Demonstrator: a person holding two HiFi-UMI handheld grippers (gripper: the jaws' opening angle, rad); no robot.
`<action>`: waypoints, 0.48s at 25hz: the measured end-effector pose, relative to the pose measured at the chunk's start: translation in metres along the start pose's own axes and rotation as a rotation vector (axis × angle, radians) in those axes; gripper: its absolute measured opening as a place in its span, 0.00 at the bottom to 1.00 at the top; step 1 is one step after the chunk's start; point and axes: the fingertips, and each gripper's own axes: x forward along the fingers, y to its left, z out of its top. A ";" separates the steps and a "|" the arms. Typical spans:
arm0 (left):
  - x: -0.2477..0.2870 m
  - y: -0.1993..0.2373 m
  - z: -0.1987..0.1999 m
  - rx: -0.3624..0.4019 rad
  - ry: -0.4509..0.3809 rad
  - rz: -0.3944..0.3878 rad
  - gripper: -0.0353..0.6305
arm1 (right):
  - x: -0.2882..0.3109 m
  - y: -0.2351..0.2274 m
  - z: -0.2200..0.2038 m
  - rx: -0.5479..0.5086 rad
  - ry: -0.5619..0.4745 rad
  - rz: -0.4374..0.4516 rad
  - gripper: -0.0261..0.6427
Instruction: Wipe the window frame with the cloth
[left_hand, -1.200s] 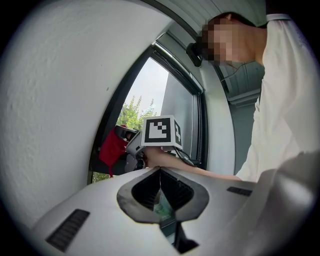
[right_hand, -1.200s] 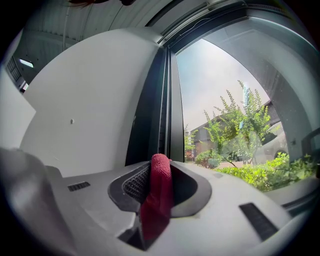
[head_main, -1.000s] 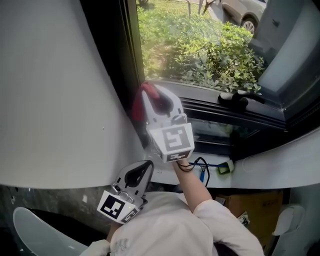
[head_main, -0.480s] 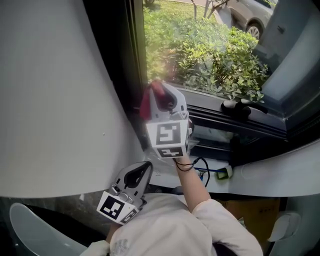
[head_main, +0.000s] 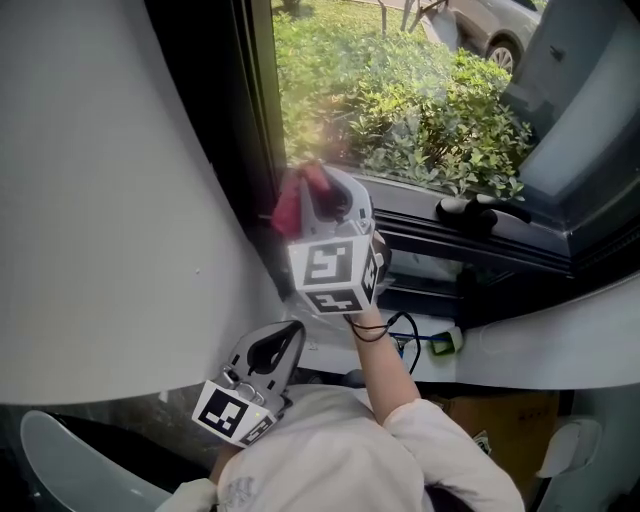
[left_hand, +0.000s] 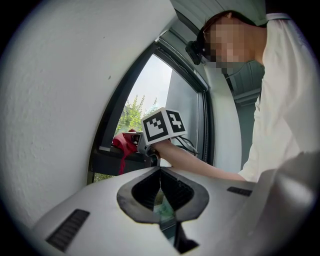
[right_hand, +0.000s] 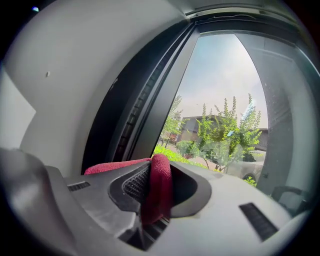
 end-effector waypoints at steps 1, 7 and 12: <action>0.000 0.000 0.000 0.000 0.001 -0.002 0.07 | 0.000 -0.001 -0.001 -0.003 0.005 -0.002 0.17; 0.001 -0.003 -0.002 0.001 0.008 -0.011 0.07 | -0.001 -0.006 -0.007 -0.023 0.052 -0.025 0.17; 0.001 -0.004 -0.001 0.000 0.004 -0.013 0.07 | -0.002 -0.006 -0.009 -0.063 0.076 -0.020 0.17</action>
